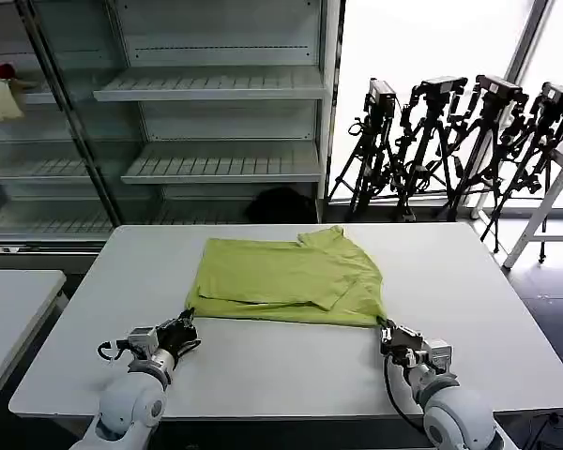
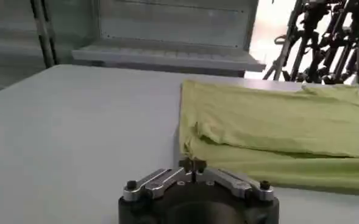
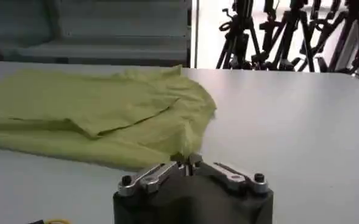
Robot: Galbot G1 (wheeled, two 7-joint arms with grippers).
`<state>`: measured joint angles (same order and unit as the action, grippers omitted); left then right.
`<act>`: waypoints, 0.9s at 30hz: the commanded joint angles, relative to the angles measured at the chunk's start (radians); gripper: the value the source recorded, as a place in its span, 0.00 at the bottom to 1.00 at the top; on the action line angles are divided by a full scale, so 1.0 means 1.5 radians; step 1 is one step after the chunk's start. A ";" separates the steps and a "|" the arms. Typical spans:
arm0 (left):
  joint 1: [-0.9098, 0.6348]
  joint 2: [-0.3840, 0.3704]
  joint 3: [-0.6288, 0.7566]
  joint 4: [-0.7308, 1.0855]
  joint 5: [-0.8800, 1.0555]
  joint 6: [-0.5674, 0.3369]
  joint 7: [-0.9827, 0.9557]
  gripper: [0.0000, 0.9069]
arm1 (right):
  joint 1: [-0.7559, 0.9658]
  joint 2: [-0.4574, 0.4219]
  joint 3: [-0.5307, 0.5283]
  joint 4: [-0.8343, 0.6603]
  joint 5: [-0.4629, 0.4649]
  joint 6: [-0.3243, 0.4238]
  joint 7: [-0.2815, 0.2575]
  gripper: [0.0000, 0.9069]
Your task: Fold and organize the clothes.
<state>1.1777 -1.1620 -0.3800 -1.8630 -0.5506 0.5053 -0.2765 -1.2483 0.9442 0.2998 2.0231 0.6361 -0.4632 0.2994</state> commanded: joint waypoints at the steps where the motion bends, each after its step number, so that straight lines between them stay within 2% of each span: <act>1: 0.007 0.009 -0.002 -0.017 0.010 -0.010 -0.007 0.00 | -0.002 -0.018 0.003 0.020 -0.003 -0.001 0.000 0.00; 6: 0.043 0.031 -0.015 -0.078 -0.005 0.018 -0.042 0.00 | -0.040 -0.055 0.010 0.070 0.009 -0.017 0.003 0.00; 10: 0.123 0.045 -0.027 -0.149 -0.006 0.038 -0.088 0.00 | -0.090 -0.086 0.013 0.122 0.018 -0.033 0.008 0.00; 19: 0.301 0.024 -0.069 -0.301 0.026 0.047 -0.178 0.00 | -0.216 -0.108 0.028 0.202 0.009 -0.044 0.020 0.00; 27: 0.438 -0.007 -0.099 -0.374 0.049 0.037 -0.221 0.00 | -0.328 -0.105 0.039 0.239 -0.036 -0.030 0.070 0.00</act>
<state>1.5447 -1.1418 -0.4838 -2.2278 -0.5193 0.5604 -0.5027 -1.5658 0.8044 0.3523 2.3020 0.6172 -0.5108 0.3577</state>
